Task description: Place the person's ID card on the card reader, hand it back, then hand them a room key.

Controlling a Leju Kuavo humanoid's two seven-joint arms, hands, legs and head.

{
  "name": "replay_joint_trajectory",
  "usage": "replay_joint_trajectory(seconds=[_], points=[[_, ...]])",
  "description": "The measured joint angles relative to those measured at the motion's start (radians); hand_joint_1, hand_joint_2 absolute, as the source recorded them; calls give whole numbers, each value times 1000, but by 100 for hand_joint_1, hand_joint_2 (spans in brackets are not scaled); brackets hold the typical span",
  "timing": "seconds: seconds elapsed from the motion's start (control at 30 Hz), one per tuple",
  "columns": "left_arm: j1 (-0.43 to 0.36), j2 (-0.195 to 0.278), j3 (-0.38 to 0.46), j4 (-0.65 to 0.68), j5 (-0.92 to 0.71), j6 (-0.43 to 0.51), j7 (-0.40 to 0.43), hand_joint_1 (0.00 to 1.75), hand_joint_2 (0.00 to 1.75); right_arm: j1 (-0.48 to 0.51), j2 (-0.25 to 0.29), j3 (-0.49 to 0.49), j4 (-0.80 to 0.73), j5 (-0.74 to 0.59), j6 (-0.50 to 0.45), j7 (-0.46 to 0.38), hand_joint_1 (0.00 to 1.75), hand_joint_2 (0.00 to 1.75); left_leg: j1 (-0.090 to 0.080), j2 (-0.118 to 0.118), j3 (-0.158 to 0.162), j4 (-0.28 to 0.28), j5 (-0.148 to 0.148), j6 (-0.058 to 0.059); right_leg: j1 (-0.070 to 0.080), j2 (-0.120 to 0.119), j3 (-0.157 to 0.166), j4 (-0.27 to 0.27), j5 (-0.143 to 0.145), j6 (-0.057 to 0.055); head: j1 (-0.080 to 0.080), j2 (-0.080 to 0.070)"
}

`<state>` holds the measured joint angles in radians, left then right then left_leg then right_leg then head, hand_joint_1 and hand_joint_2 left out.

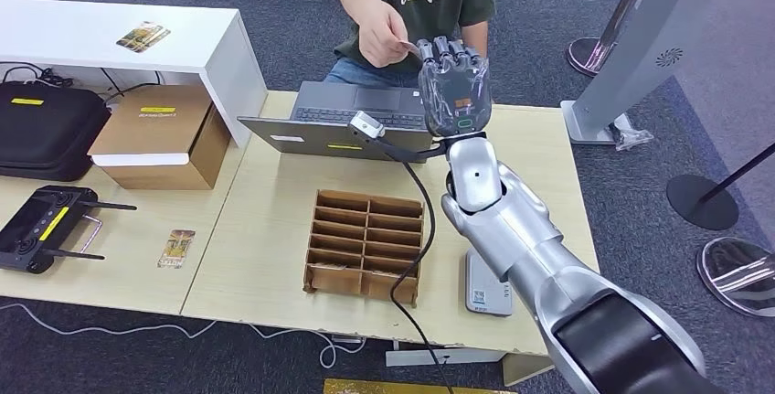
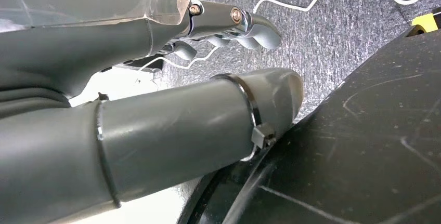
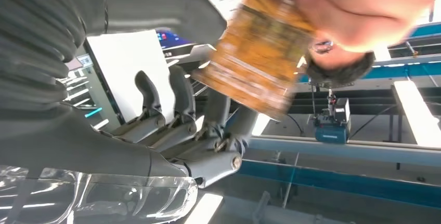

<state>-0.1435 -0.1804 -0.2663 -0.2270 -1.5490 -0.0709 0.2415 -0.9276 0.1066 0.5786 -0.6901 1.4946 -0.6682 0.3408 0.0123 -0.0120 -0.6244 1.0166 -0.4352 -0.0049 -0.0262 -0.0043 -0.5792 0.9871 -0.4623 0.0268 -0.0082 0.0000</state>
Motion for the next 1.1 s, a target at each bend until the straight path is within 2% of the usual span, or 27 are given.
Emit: replay_joint_trajectory(seconds=[1.1], points=[[0, 0, 0, 0, 0, -2, 0, 0, 0, -2, 0, 2, 3, 0, -4, 21, 0, 175, 0, 0, 1, 0, 1, 0, 0, 0, 0, 1, 0, 0, 0, 0]])
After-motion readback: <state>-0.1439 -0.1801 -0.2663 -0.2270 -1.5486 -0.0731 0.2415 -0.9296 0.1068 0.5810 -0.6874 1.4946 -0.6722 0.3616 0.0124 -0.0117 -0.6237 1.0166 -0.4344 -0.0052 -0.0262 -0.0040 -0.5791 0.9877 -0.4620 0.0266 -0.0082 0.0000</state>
